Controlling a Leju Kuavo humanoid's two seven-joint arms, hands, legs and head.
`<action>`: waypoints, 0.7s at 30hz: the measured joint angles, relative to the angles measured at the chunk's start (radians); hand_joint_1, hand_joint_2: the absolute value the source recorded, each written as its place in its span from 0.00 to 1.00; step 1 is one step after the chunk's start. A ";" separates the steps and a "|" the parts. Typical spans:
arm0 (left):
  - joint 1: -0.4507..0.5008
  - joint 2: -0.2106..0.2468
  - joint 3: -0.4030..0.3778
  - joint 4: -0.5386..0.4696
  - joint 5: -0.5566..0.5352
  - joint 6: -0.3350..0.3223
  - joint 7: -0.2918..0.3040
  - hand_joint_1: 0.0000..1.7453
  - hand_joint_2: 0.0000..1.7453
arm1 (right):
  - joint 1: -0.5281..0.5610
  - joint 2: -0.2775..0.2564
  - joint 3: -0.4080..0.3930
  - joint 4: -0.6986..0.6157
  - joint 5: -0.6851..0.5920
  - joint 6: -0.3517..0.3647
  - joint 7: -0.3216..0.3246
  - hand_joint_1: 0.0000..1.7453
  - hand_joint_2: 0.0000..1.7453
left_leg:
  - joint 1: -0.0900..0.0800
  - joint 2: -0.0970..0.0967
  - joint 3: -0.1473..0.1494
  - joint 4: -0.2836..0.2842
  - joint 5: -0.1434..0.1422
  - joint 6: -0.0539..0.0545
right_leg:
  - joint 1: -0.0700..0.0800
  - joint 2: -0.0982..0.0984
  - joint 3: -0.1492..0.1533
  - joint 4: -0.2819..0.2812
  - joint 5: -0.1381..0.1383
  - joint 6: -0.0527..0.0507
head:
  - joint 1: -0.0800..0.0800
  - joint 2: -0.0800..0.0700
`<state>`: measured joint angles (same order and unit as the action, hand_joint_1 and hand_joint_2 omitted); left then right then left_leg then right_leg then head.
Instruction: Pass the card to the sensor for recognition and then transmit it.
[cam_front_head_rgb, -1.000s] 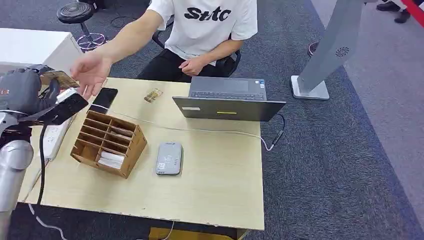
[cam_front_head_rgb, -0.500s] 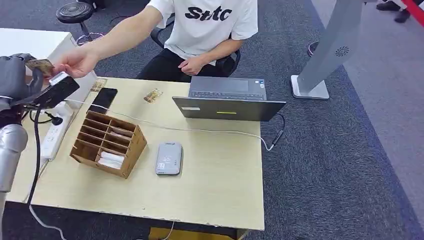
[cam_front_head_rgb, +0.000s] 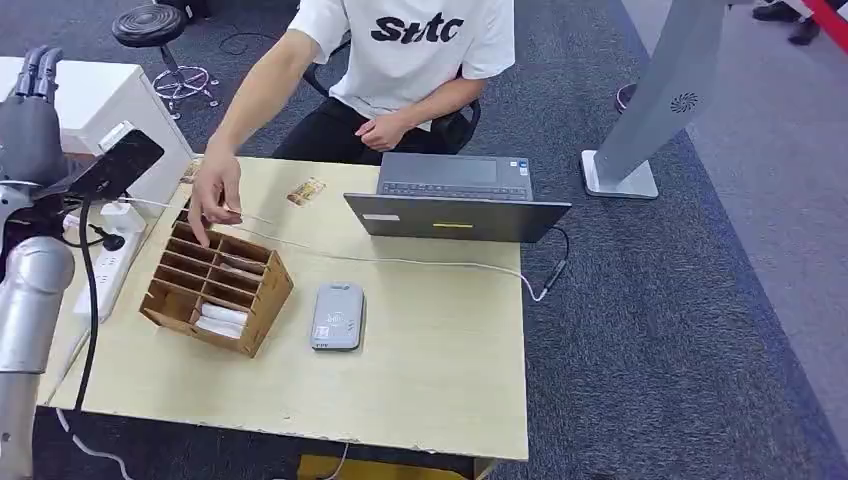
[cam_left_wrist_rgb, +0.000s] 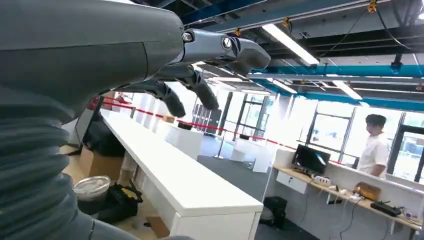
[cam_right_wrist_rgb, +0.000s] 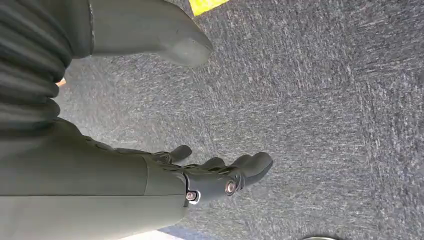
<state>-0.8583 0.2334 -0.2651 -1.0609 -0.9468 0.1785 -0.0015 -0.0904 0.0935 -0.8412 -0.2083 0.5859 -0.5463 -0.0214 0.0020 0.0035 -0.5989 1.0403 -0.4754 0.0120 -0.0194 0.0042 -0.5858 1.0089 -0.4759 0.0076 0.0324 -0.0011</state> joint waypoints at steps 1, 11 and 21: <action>0.000 -0.003 0.002 0.000 0.000 -0.001 0.000 0.00 1.00 | 0.000 0.000 0.000 0.000 0.000 0.000 0.000 0.00 1.00 | 0.000 0.000 0.000 0.000 0.000 0.000 | 0.000 0.000 0.000 0.000 0.000 0.000 | 0.000 0.000; 0.097 0.000 0.039 -0.082 0.077 0.049 -0.081 0.00 1.00 | 0.002 0.001 -0.021 0.000 -0.012 -0.003 -0.003 0.00 1.00 | 0.000 0.000 0.000 0.000 0.000 0.000 | 0.000 0.000 0.000 0.000 0.000 0.000 | 0.000 0.000; 0.363 0.023 0.140 -0.313 0.189 0.138 -0.174 0.00 1.00 | 0.006 0.009 -0.049 0.000 -0.021 -0.020 0.006 0.00 1.00 | 0.000 0.003 0.001 -0.001 -0.002 -0.002 | -0.001 0.005 0.000 0.000 -0.001 0.000 | 0.000 0.000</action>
<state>-0.4948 0.2567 -0.1249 -1.3734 -0.7575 0.3163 -0.1759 -0.0845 0.1022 -0.8900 -0.2083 0.5650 -0.5661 -0.0152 0.0016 0.0070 -0.5977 1.0394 -0.4775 0.0100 -0.0199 0.0089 -0.5858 1.0089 -0.4767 0.0075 0.0324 -0.0011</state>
